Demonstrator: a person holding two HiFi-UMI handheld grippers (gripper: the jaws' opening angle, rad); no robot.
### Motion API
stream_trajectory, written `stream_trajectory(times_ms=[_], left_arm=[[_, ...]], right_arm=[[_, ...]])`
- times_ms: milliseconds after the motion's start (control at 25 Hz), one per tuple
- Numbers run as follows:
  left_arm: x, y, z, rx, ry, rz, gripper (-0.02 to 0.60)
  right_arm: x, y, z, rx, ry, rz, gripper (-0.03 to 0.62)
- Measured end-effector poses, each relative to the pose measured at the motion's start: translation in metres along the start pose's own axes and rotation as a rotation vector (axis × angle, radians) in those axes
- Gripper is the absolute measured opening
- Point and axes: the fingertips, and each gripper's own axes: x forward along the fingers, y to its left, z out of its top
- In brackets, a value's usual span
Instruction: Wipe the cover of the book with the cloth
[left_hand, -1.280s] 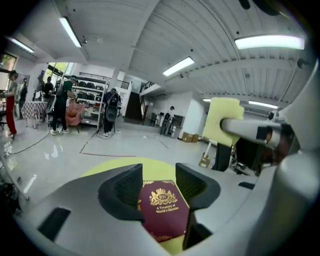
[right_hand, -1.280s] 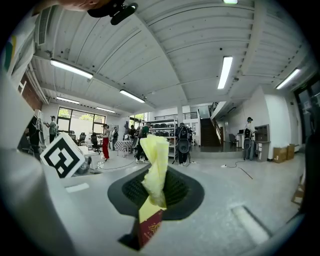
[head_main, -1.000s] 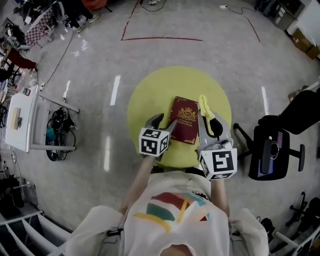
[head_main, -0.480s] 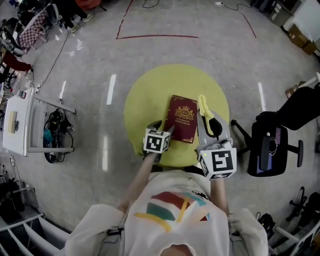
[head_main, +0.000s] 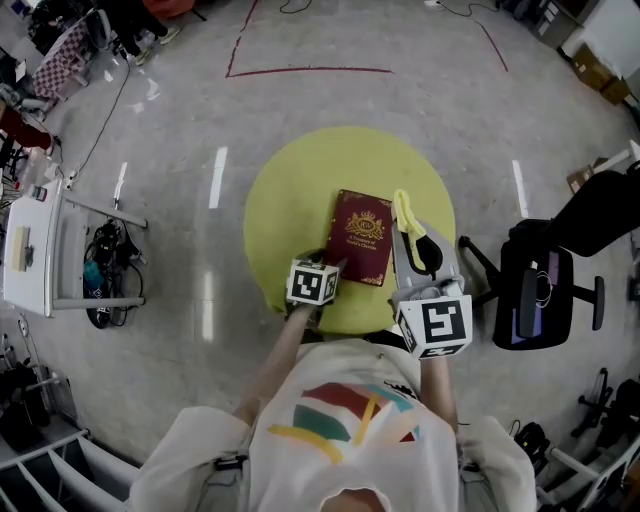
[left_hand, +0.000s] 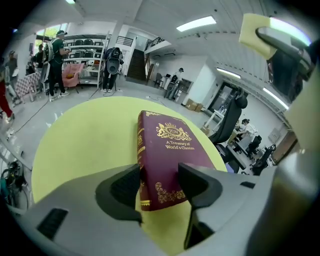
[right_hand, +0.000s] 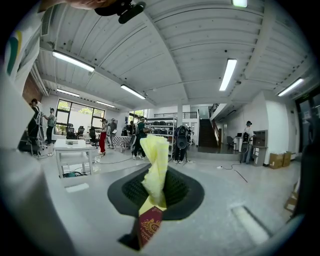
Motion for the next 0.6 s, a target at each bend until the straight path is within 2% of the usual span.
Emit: stream_trajectory(times_ms=[320,600], left_arm=[[0.0068,0.0007,-0.0032,0.010,0.056,0.018,0.225],[0.0051,0.0004,-0.0044,0.007,0.051,0.033,0.225]], right_arm=[[0.0061,0.0018,0.0014,-0.001,-0.004,0.022,0.031],[0.0077,0.0058,-0.0048,0.011,0.012,0.044,0.031]])
